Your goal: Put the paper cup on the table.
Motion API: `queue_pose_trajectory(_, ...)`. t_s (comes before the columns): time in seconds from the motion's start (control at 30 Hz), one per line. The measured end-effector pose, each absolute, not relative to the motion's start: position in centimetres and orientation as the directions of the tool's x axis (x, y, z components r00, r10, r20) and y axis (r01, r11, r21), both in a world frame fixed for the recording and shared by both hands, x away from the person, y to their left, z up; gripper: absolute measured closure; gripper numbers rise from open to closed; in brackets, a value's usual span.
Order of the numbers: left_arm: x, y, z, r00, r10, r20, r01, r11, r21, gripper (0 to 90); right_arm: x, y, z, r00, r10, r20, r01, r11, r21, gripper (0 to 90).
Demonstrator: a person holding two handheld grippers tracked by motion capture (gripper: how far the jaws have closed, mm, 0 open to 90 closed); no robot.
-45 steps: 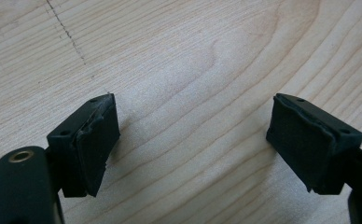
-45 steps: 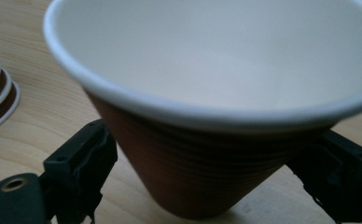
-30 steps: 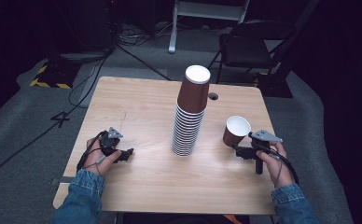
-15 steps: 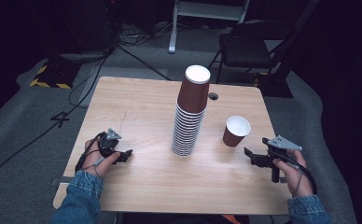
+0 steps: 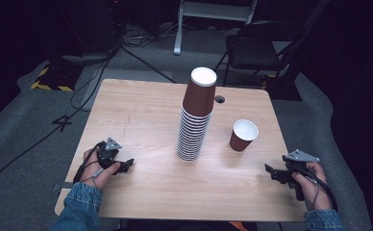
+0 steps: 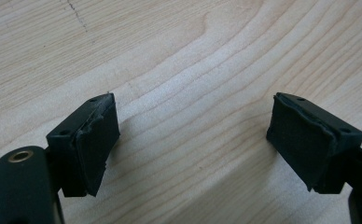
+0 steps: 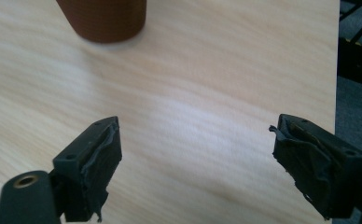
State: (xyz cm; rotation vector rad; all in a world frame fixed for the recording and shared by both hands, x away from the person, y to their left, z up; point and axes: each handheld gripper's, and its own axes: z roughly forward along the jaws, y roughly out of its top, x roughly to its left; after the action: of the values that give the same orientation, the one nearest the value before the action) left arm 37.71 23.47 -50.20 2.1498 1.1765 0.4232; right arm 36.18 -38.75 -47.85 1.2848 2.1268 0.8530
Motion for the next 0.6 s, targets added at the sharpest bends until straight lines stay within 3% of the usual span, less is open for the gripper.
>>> queue_pose_trajectory(0.27, 37.2, 23.6, -50.5, 0.541, 0.841, -0.023, 0.616, -0.377, 0.692, 16.3, 35.7, -39.2, -49.6, -0.423, 0.898, -0.122, 0.612, 0.382, 0.693, 14.7)
queue_pose_trajectory(0.43, 37.2, 23.6, -50.4, 0.540, 0.841, -0.022, 0.617, -0.378, 0.690, 16.2, 35.4, -39.1, -50.3, -0.368, 0.925, -0.089, 0.596, 0.308, 0.741, 11.6)
queue_pose_trajectory(0.5, 37.2, 23.5, -50.5, 0.536, 0.844, -0.023, 0.619, -0.373, 0.691, 16.0, 35.4, -39.1, -50.5, -0.321, 0.947, -0.024, 0.635, 0.234, 0.736, 11.1)
queue_pose_trajectory(0.6, 37.3, 23.4, -50.5, 0.535, 0.844, -0.025, 0.618, -0.371, 0.693, 15.5, 35.5, -39.3, -50.5, -0.323, 0.946, -0.006, 0.642, 0.224, 0.733, 10.5)
